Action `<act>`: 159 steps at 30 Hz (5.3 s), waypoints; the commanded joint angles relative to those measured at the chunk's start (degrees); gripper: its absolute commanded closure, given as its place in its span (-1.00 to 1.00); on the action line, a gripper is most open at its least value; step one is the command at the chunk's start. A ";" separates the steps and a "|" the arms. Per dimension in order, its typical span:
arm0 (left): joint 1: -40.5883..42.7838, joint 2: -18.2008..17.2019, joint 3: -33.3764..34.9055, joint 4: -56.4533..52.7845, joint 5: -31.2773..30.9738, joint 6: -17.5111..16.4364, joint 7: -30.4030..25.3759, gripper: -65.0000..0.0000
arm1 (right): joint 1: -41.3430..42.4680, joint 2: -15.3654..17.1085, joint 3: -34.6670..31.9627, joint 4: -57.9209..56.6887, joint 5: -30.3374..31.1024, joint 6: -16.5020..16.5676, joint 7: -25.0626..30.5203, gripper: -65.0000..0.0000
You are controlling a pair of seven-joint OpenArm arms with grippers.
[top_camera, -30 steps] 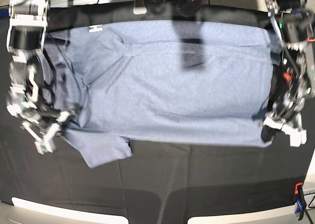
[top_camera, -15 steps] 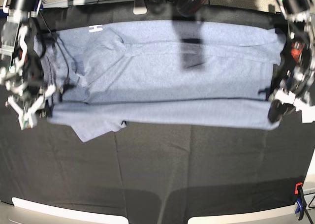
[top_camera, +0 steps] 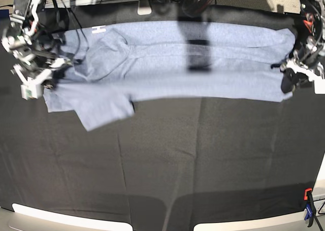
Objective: Layout the t-shirt on the table in an organized manner, then fold the t-shirt properly
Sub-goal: 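Lift the hem edges with both grippers and fold toward the collar, then release the folded edge and smooth the fold with the right gripper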
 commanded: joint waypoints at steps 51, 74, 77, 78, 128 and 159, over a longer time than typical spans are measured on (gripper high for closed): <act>2.05 -0.98 -0.37 1.01 5.35 -0.09 2.71 0.13 | 36.68 6.84 -22.95 -30.64 10.16 -1.05 -26.64 0.09; 2.05 -0.98 -0.37 1.01 5.38 -0.09 2.69 0.13 | 34.47 3.08 -28.28 -21.11 2.69 2.67 -28.50 1.00; 2.05 -0.98 -0.39 1.01 5.38 -0.09 2.69 0.13 | 29.38 3.08 -28.28 -10.27 2.69 2.64 -28.57 1.00; 2.05 -0.98 -0.37 1.01 5.38 -0.09 2.69 0.13 | 27.21 3.08 -28.28 -6.45 2.67 2.62 -28.57 1.00; 2.23 -1.01 -0.39 0.98 7.98 1.55 3.06 0.13 | -7.17 3.06 -14.73 26.80 23.96 8.33 -22.10 0.34; 2.21 -1.86 -0.48 -5.31 -2.67 -5.54 14.82 1.00 | -7.06 3.08 -2.51 26.80 24.57 8.26 -20.94 0.34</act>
